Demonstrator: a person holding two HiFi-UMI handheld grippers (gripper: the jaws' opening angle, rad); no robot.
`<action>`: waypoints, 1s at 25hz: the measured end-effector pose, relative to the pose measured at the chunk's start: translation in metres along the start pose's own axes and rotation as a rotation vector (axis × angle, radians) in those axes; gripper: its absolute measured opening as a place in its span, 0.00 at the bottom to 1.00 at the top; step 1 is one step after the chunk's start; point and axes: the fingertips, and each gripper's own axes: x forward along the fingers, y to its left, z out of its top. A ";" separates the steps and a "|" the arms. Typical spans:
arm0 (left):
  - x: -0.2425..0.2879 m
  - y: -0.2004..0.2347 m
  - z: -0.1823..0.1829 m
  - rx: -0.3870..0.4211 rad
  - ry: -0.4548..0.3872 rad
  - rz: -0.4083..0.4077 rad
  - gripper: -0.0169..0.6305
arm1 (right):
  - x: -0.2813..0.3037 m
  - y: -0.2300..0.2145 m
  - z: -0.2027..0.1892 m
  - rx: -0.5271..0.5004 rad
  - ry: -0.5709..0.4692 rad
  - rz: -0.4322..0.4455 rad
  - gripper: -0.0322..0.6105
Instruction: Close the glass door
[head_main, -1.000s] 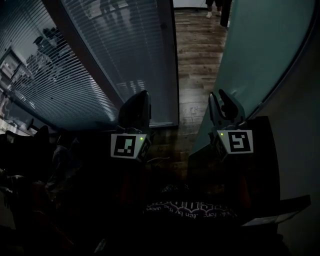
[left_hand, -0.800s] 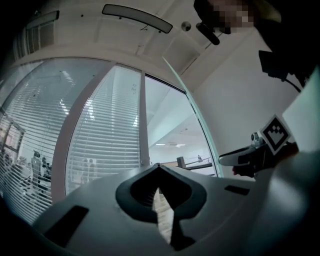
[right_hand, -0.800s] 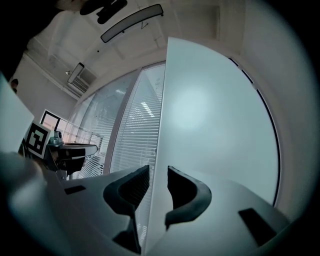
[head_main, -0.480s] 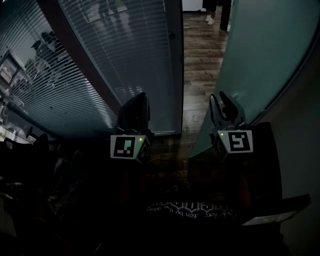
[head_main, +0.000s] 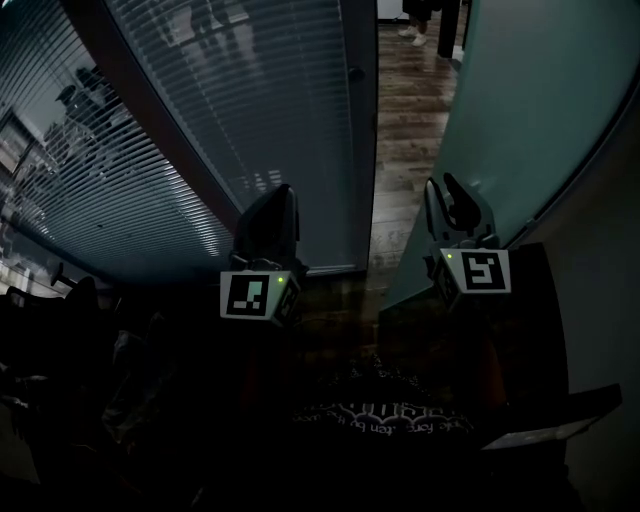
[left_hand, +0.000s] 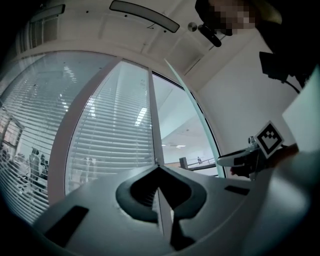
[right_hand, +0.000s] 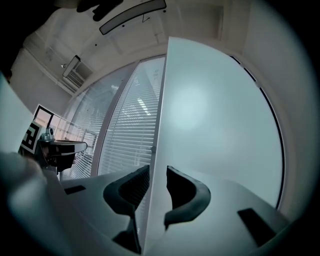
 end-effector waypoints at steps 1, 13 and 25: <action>0.002 0.003 0.000 -0.003 0.000 0.001 0.03 | 0.003 0.000 0.001 0.000 -0.001 -0.001 0.21; 0.028 0.018 -0.026 -0.016 0.009 0.031 0.03 | 0.040 -0.011 -0.014 0.008 -0.011 0.019 0.21; 0.068 0.052 -0.027 0.011 0.002 0.059 0.03 | 0.099 -0.008 -0.017 0.017 -0.019 0.062 0.21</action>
